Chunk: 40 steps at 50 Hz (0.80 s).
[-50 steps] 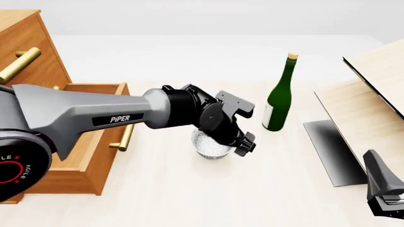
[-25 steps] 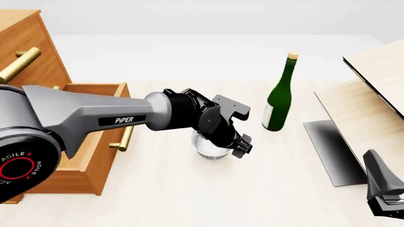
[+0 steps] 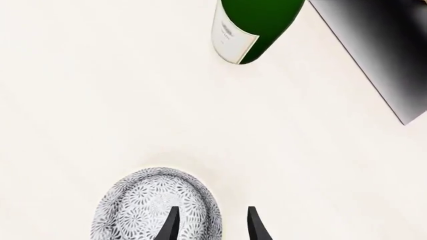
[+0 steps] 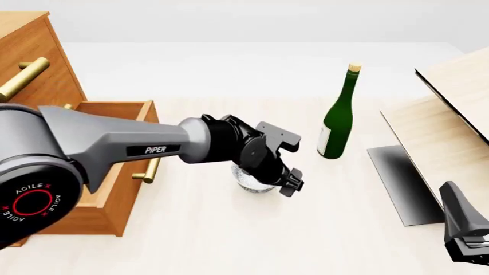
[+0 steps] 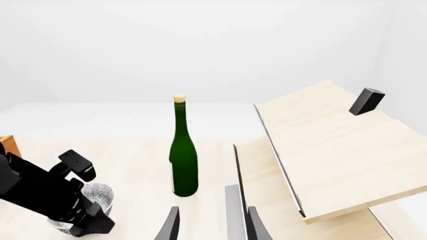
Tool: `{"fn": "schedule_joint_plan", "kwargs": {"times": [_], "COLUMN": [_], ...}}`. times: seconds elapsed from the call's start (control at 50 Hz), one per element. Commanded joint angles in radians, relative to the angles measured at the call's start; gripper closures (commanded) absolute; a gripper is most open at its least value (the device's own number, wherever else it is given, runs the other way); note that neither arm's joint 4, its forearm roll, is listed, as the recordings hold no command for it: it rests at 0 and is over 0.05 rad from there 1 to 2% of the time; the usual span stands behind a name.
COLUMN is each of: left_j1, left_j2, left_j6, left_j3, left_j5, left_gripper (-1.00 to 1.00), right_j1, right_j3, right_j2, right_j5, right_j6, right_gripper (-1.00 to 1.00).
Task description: Put the bowl in the bottom drawer of the cabinet.
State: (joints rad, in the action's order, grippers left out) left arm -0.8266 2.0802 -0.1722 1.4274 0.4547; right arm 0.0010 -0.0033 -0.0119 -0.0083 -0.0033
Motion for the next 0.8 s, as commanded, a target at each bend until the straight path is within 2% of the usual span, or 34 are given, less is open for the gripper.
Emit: {"fn": "schedule_joint_plan", "kwargs": {"times": [0.02, 0.3, 0.8], "left_j1": [0.0, -0.01, -0.015], "left_j2": [0.013, 0.04, 0.043], "left_j6": [-0.006, -0.02, -0.067], "left_j3": [-0.001, 0.01, -0.044], "left_j5": [-0.007, -0.017, -0.085], "left_gripper": [-1.0, -1.0, -1.0], "right_j1": [0.0, 0.0, 0.0], "right_j3": [0.0, 0.0, 0.0], "right_j2": [0.0, 0.0, 0.0], "right_j5": [0.0, 0.0, 0.0], "right_j6": [0.0, 0.0, 0.0], "right_gripper": [-1.0, -1.0, -1.0]}}
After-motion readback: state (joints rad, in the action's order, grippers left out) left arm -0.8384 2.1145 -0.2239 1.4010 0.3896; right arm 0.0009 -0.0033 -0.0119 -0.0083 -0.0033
